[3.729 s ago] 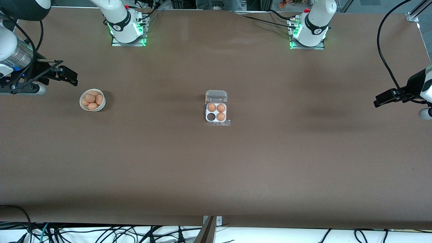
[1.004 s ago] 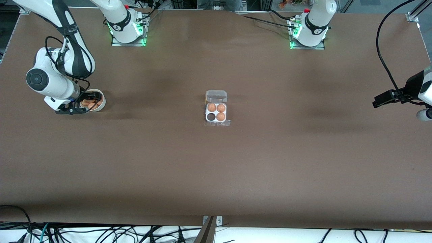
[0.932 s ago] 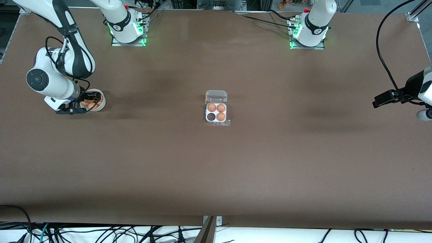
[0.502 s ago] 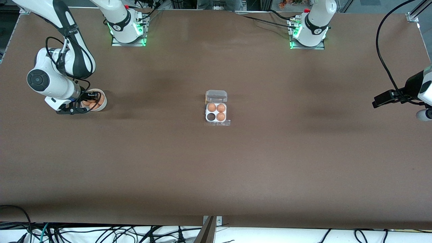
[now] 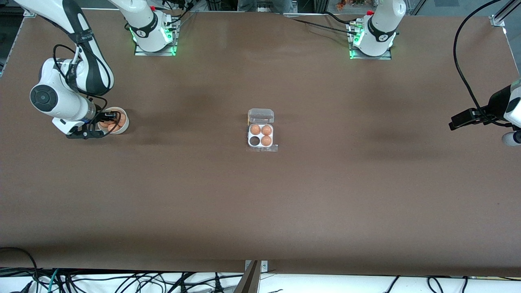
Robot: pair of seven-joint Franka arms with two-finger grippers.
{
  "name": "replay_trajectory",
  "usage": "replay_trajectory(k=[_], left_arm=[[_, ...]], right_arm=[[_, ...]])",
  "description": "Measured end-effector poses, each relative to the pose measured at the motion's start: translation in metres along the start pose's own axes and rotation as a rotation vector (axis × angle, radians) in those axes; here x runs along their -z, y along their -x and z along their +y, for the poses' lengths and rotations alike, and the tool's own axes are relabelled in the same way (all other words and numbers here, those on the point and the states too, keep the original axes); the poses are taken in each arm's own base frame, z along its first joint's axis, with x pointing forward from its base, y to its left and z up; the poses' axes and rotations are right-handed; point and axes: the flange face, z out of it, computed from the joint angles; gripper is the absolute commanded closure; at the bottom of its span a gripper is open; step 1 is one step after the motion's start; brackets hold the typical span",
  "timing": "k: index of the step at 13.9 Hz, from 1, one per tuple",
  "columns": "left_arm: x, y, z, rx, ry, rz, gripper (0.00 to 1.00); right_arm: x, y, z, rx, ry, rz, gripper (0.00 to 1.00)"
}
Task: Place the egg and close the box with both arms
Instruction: 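Carry the egg with the right gripper over the clear egg box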
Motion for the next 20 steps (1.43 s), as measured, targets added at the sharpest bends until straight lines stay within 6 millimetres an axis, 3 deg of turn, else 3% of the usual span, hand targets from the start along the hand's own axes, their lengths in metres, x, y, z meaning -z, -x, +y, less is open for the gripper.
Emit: replay_trajectory(k=[5,8,12,17,20], left_arm=[[0.000,0.000,0.000,-0.001,0.000,0.000,0.00],[0.000,0.000,0.002,-0.003,0.000,0.001,0.00],[0.000,0.000,0.003,-0.005,0.000,0.001,0.00],[0.000,0.000,0.003,-0.005,0.000,0.001,0.00],[0.000,0.000,0.003,-0.005,0.000,0.001,0.00]], right_arm=[[0.053,-0.023,-0.007,0.019,0.017,-0.019,0.83],[0.088,-0.040,-0.042,0.012,0.043,-0.037,0.83],[0.118,-0.053,-0.141,-0.047,0.053,-0.014,0.83],[0.155,-0.049,-0.277,-0.164,-0.016,0.034,0.83],[0.160,-0.051,-0.357,-0.265,-0.054,0.044,0.83]])
